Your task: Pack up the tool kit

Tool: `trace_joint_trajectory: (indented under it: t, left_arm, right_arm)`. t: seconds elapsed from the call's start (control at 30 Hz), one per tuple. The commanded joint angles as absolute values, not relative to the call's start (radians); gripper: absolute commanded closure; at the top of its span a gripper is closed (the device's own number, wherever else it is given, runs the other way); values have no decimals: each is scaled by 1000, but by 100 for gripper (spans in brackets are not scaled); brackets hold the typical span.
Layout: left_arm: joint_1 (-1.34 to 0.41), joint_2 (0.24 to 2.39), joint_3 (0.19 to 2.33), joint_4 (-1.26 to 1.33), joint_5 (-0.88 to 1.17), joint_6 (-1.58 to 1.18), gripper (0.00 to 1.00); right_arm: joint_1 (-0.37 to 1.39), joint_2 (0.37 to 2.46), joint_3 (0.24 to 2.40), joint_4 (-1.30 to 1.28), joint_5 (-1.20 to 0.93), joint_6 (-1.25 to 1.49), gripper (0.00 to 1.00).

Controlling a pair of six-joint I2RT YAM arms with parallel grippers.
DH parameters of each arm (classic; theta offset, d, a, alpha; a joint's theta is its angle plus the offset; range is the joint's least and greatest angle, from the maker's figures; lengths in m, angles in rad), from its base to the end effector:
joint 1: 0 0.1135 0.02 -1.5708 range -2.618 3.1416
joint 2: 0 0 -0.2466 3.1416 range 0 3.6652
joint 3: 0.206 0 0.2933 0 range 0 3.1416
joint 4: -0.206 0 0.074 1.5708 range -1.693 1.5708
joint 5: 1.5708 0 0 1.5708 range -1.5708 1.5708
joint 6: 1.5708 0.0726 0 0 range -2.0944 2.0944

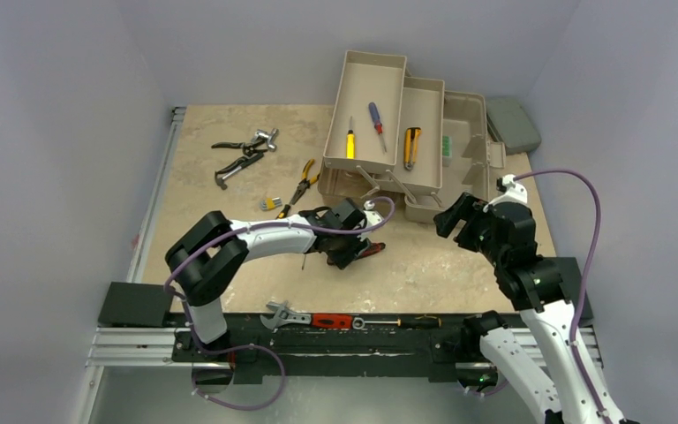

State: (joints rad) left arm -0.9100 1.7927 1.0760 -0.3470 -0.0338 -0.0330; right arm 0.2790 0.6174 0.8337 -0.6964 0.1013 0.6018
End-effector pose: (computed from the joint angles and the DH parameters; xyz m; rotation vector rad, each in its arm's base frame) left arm 0.2482 -0.3153 0.0826 1.1195 2.4148 -0.2732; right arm 0.2098 0.0525 0.3089 0.3968 2.0394 0.4419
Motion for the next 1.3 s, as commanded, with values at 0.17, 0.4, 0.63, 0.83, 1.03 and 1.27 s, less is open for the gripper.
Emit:
trace_joint_trajectory:
  t: [0.17,0.4,0.63,0.83,1.03,1.27]
  left_arm:
    - [-946,1709,1027,-356,127,-6,88]
    - [-952,1457,849,-108,326,-87,100]
    - [-950,1245,696,115,324,-179,100]
    - [-950,1097,566,249,176,-239,100]
    - [-951,984,505,239,-50,-235,100]
    - [-951,866,454,214,-185,-210,100]
  right_arm:
    - [278,606,818,-690,-44,615,23]
    - [278,591,638,-474,-430,720,23]
    - [313,494,432,-58,-490,912,22]
    - [435,577,432,-8,-391,971,24]
    - [698,773,507,41,-157,1022,22]
    - [853,906,551,55,71,1120,17]
